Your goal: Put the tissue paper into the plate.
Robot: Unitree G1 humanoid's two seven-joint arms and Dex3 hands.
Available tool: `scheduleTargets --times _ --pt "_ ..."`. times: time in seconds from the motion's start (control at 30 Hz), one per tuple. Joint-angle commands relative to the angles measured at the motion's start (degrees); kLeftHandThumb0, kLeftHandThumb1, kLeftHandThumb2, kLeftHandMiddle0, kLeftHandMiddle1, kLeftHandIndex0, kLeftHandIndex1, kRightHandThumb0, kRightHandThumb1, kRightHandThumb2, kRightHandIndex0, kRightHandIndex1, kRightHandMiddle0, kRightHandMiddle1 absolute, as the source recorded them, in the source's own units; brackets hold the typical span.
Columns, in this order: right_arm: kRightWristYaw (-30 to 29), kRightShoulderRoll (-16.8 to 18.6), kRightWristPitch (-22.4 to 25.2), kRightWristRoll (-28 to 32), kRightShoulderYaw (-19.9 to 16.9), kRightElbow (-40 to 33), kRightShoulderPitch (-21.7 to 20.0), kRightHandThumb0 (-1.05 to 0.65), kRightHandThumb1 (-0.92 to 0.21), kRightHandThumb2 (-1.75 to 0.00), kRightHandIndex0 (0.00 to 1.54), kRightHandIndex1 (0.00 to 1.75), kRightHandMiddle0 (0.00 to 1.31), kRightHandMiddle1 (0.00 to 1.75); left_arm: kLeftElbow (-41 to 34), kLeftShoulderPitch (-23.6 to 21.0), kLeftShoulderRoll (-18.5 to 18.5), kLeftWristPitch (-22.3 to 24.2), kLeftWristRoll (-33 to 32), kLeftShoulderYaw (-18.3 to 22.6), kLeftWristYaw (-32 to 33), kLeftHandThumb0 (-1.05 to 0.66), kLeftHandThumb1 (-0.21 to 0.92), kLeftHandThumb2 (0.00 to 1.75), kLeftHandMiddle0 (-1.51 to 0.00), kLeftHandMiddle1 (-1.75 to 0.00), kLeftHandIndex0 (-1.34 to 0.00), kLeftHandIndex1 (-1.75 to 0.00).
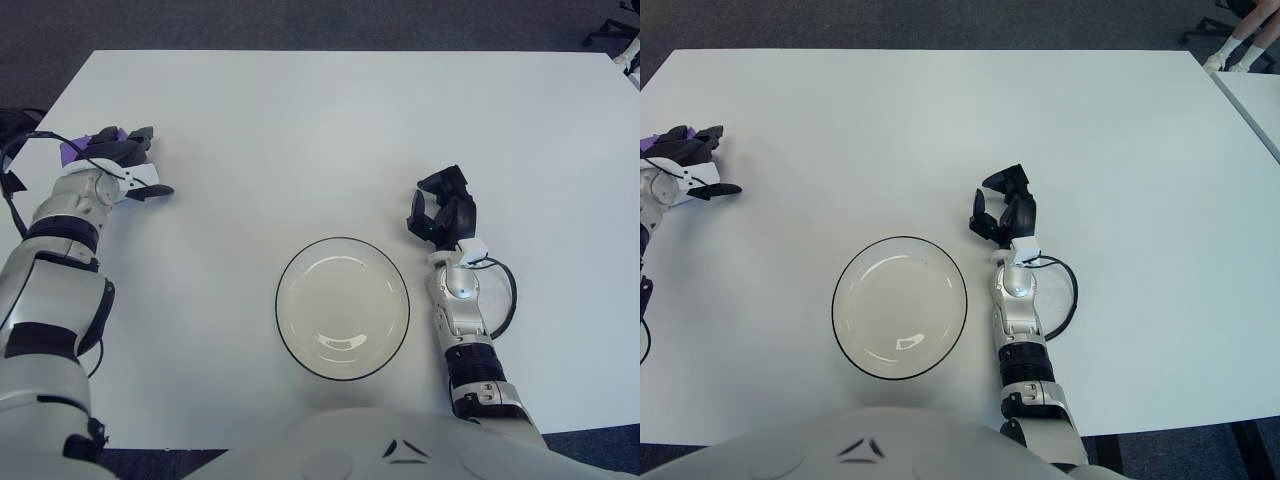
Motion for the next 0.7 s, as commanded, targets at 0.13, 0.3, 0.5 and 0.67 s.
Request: scheduleTargets --times 0.13,0.3,0.5,0.67 --pt "1.4 -2.5 -0.2 1.2 -2.2 7.7 8.6 -0.41 -0.57 -1.01 0.63 1.55 0.42 1.75 1.9 4.1 -0.6 2.3 1.0 -2.1 -1.9 -1.02 0.66 0.44 0.0 0.0 0.0 0.0" --pt "1.6 -2.5 -0.1 1.2 -2.5 7.9 8.4 -0.41 -0.56 -1.02 0.63 1.57 0.43 1.75 0.7 4.7 0.8 2.2 0.4 -1.6 0.4 -0.97 0.56 0.55 0.0 0.0 0.0 0.0" --pt "1.8 -2.5 -0.2 1.1 -2.4 8.0 8.2 -0.41 -0.55 -1.03 0.64 1.57 0.43 1.75 -3.5 4.9 4.6 0.1 -0.6 0.3 4.3 -0.99 0.54 0.59 0.0 0.0 0.0 0.0" --pt "1.8 -2.6 -0.2 0.9 -2.4 8.5 7.9 -0.41 -0.55 -1.03 0.64 1.56 0.43 1.75 -7.5 7.3 7.0 -2.7 -1.7 2.5 8.1 -1.01 0.55 0.6 0.0 0.0 0.0 0.0"
